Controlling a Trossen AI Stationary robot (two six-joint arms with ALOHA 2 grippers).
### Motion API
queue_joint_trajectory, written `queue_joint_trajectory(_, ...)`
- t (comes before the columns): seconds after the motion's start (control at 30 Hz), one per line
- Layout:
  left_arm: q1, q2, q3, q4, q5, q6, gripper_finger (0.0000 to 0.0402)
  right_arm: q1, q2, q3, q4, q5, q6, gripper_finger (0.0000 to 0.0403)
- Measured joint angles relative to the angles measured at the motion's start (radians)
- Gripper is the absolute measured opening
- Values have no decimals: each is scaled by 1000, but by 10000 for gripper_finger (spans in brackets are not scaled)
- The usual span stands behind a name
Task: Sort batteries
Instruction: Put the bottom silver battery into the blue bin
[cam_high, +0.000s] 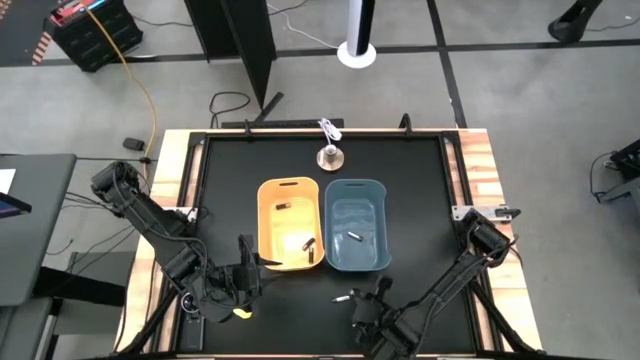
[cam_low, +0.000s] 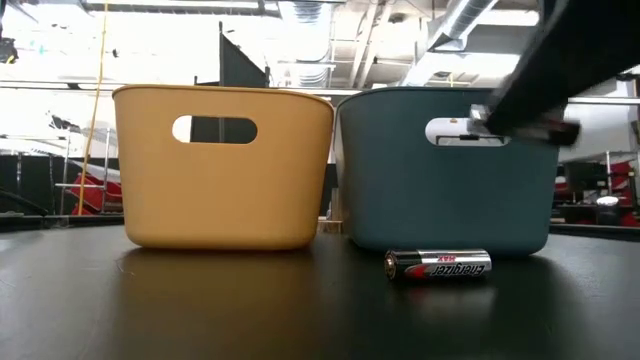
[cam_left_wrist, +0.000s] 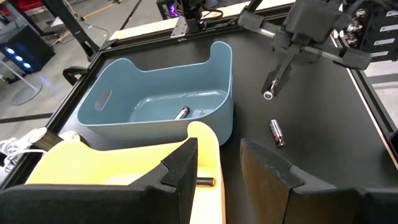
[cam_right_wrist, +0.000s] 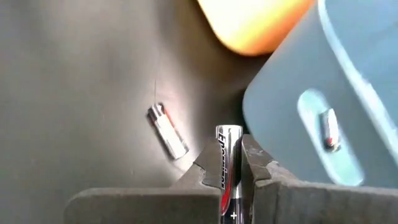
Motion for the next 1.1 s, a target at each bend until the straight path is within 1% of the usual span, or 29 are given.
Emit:
queue_joint_trajectory(0.37, 0, 0, 0, 0, 0, 0, 116, -56, 0, 161, -188, 133, -147, 20)
queue_joint_trajectory(0.6, 0, 0, 0, 0, 0, -1, 116, -119, -1, 213, -285, 166, -231, 20)
queue_joint_trajectory(0.77, 0, 0, 0, 0, 0, -1, 116, -170, -1, 220, -376, 165, -234, 24)
queue_joint_trajectory(0.83, 0, 0, 0, 0, 0, -1, 116, -188, -1, 220, -395, 160, -234, 32)
queue_joint_trajectory(0.93, 0, 0, 0, 0, 0, -2, 116, -214, -1, 220, -403, 153, -233, 55)
queue_joint_trajectory(1.03, 0, 0, 0, -1, 0, -2, 116, -236, -1, 220, -404, 135, -233, 93)
queue_joint_trajectory(1.1, 0, 0, 0, -1, 0, -2, 116, -246, -1, 220, -404, 135, -233, 126)
